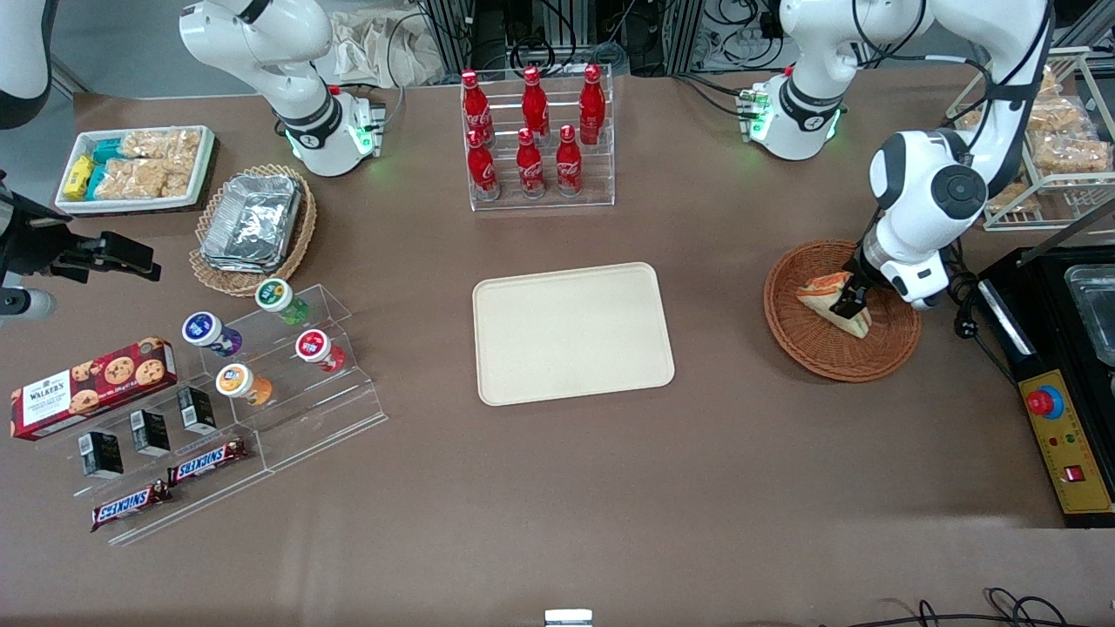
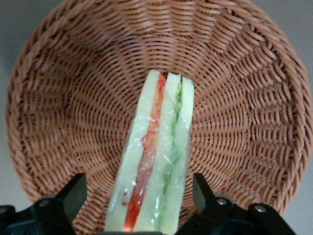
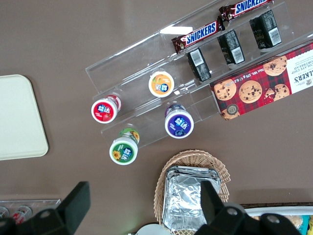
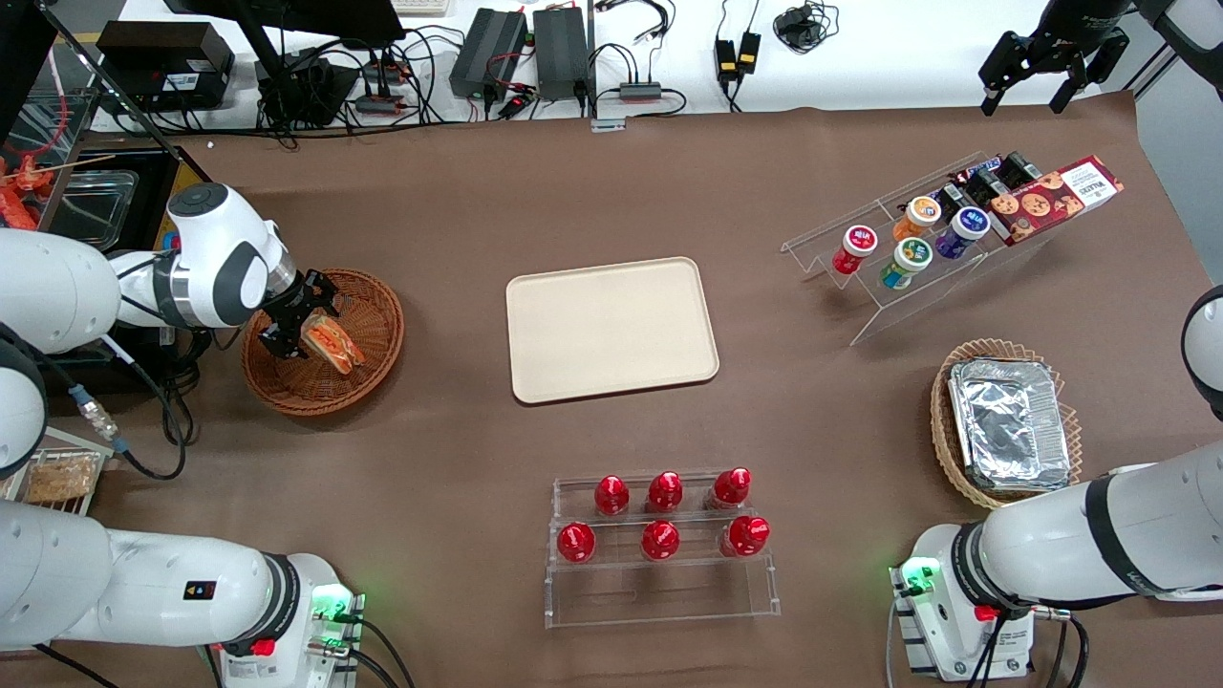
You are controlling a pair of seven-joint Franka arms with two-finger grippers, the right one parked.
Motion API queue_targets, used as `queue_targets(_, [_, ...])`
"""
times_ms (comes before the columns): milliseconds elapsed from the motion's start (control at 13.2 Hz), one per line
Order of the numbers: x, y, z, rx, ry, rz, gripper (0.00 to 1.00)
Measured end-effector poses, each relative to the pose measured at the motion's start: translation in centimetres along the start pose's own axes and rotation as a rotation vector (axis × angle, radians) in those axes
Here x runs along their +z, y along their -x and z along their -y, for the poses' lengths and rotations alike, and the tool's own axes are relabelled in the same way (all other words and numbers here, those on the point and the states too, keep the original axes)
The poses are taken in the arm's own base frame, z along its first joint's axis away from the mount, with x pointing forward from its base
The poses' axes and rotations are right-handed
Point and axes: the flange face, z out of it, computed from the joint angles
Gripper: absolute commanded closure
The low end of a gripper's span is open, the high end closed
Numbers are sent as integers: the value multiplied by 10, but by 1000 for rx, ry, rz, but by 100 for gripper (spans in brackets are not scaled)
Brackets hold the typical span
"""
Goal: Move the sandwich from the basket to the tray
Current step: 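Lower the open left gripper around the wrapped sandwich in the basket, then close the left gripper on the sandwich and lift it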
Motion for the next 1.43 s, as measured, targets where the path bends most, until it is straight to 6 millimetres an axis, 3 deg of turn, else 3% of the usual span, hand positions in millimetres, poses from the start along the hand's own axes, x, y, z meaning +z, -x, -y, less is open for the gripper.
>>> queue_targets(75, [5,2,-2,5,3,-2,100])
queue_targets(302, [15,7,-7,22,16,-9,100])
queue_targets(528, [12,10,-12,42,29,-14,100])
queue_targets(830, [-8,15,-28,117,55,-29,100])
queue_targets(1057, [-54,7,-46,232,17,-19,100])
queue_targets(1283, [-134,-3,-76,364,-37,2,100])
queue_targets(1434, [-192,6,-102,434,-43,0,100])
